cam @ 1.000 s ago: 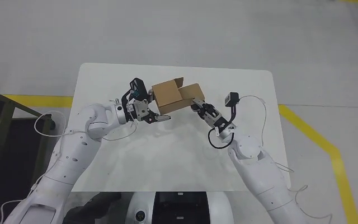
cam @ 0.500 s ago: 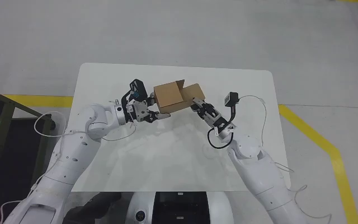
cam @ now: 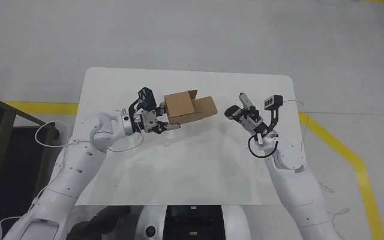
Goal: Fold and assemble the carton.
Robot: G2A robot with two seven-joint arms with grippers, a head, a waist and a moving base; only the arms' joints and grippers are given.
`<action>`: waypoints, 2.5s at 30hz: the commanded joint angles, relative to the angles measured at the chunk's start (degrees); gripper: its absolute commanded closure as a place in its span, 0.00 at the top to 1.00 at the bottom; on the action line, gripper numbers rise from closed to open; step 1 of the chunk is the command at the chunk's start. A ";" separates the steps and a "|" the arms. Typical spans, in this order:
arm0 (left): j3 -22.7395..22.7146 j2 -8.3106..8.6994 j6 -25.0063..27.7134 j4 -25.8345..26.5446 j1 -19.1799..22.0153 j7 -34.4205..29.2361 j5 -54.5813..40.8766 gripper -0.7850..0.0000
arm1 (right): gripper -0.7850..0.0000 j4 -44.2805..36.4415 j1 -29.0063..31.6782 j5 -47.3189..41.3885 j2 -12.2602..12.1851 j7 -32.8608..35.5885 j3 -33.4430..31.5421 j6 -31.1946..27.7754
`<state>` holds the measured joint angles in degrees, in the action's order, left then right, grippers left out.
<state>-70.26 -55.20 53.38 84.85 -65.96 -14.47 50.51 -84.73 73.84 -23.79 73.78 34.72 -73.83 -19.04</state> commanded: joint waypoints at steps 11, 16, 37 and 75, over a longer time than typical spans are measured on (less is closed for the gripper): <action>-0.05 0.42 2.65 2.21 -1.06 -1.56 -1.37 0.62 | 0.00 6.10 -9.27 0.93 -1.51 26.61 0.15 -1.86; 0.02 0.70 4.62 2.58 -1.36 -3.20 -3.63 0.58 | 0.00 9.78 -12.94 -1.74 -1.61 33.97 1.67 -1.11; 2.95 2.98 4.62 5.88 -1.65 -8.33 -10.36 0.49 | 0.00 8.27 -15.18 7.54 -1.63 33.02 7.52 2.63; 9.13 3.06 4.62 6.30 1.13 -6.59 -10.09 0.47 | 0.00 16.26 -22.73 -1.38 0.83 36.56 19.08 -5.32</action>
<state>-61.12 -52.14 58.00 91.18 -64.83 -21.15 40.40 -68.55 51.22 -25.06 74.55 71.24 -54.96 -24.29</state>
